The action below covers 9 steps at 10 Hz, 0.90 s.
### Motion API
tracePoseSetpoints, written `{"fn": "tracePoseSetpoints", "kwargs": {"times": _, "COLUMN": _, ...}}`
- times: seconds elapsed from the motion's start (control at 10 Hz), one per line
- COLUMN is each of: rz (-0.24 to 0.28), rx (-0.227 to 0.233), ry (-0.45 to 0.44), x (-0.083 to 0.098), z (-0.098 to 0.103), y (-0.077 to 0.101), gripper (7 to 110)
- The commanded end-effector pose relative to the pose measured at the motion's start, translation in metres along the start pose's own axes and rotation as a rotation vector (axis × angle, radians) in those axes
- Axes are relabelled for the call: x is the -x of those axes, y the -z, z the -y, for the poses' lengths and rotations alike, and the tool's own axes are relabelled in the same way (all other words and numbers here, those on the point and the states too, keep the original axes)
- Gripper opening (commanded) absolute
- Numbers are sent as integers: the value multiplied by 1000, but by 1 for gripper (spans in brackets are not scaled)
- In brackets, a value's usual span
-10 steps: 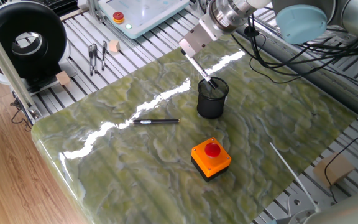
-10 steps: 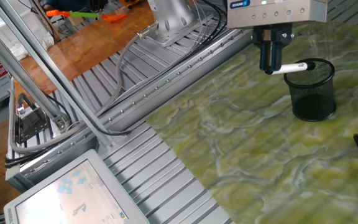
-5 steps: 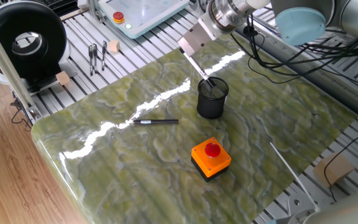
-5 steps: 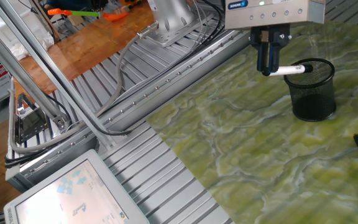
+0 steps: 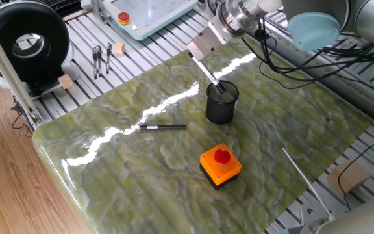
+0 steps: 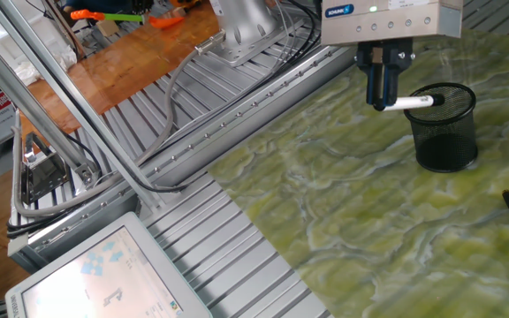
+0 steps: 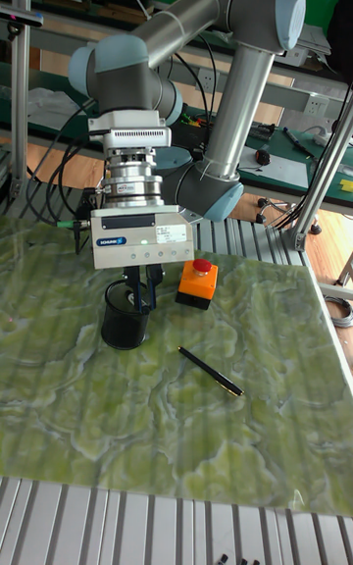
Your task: Put the pen into the pen holder
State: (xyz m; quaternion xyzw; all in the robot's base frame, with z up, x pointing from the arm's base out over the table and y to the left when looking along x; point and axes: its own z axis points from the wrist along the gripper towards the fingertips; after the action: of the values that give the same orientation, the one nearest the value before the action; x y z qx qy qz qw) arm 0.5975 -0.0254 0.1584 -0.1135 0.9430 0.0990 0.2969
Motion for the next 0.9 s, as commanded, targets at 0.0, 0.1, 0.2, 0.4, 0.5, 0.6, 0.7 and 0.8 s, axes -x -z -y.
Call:
{"fn": "tracePoseSetpoints", "kwargs": {"times": 0.0, "rz": 10, "rx": 10, "ry": -6, "x": 2, "z": -1, "y": 1, "gripper": 7}}
{"fn": "tracePoseSetpoints", "kwargs": {"times": 0.1, "rz": 11, "rx": 14, "ry": -6, "x": 2, "z": -2, "y": 1, "gripper": 7}}
{"fn": "tracePoseSetpoints", "kwargs": {"times": 0.2, "rz": 13, "rx": 18, "ry": -6, "x": 3, "z": -3, "y": 2, "gripper": 7}}
{"fn": "tracePoseSetpoints", "kwargs": {"times": 0.4, "rz": 15, "rx": 20, "ry": 2, "x": 3, "z": -4, "y": 3, "gripper": 7}}
{"fn": "tracePoseSetpoints", "kwargs": {"times": 0.5, "rz": 13, "rx": 20, "ry": 2, "x": 2, "z": -4, "y": 3, "gripper": 7}}
{"fn": "tracePoseSetpoints", "kwargs": {"times": 0.6, "rz": 14, "rx": 21, "ry": 2, "x": 2, "z": -4, "y": 3, "gripper": 7}}
{"fn": "tracePoseSetpoints", "kwargs": {"times": 0.7, "rz": 19, "rx": 22, "ry": 0, "x": 3, "z": -4, "y": 3, "gripper": 7}}
{"fn": "tracePoseSetpoints", "kwargs": {"times": 0.8, "rz": 21, "rx": 22, "ry": -1, "x": 3, "z": -4, "y": 3, "gripper": 7}}
